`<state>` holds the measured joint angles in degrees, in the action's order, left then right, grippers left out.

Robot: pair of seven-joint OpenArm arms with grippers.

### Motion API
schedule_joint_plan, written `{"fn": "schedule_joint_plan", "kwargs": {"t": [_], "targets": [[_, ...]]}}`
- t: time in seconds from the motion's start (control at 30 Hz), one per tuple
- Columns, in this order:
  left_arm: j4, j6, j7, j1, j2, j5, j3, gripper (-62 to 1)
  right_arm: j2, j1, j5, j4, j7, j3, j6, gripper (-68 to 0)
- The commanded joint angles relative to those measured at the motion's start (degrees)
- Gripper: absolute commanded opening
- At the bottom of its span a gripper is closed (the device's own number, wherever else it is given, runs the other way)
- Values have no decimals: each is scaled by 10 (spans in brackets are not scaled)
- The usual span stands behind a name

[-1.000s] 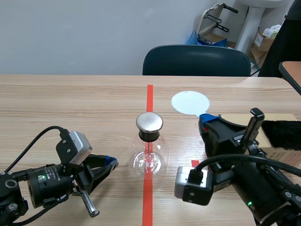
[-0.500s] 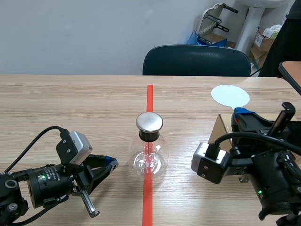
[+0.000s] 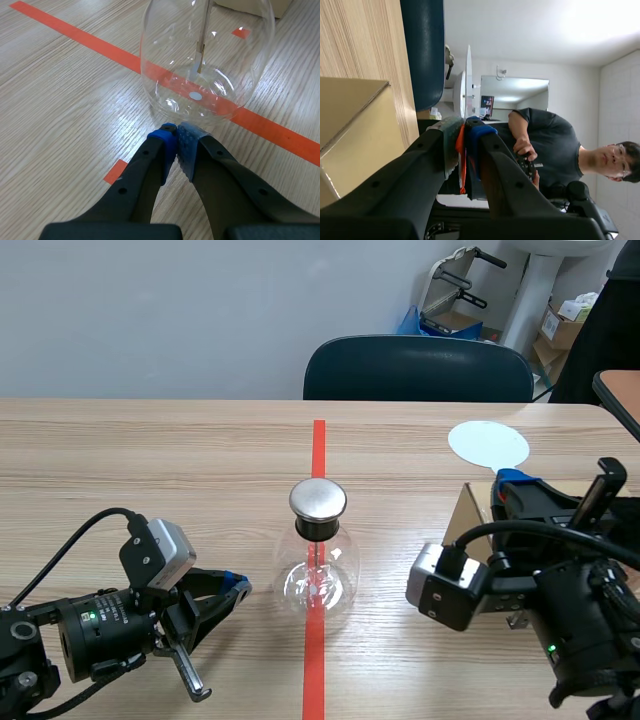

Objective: Do the electroscope experiment

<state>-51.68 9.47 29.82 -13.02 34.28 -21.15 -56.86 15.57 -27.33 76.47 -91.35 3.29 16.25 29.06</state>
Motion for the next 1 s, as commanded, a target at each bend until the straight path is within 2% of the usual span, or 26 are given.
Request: {"fn": "schedule_joint_plan", "kwargs": {"t": [0.0, 0.2, 0.7, 0.97], "targets": [[-8, 1, 5, -2, -2, -5, 3, -582, 1, 8, -2, -5, -12, -2, 4, -665], [-8, 1, 5, -2, -2, -5, 3, -582, 1, 16, -2, -5, -77, -2, 4, -665], [-8, 1, 2, -2, -3, -5, 3, -582, 1, 24, -2, -5, -298, -2, 0, -665], [-8, 1, 2, -2, -3, -5, 3, -582, 1, 24, 2, -5, -363, -2, -3, -665]]}}
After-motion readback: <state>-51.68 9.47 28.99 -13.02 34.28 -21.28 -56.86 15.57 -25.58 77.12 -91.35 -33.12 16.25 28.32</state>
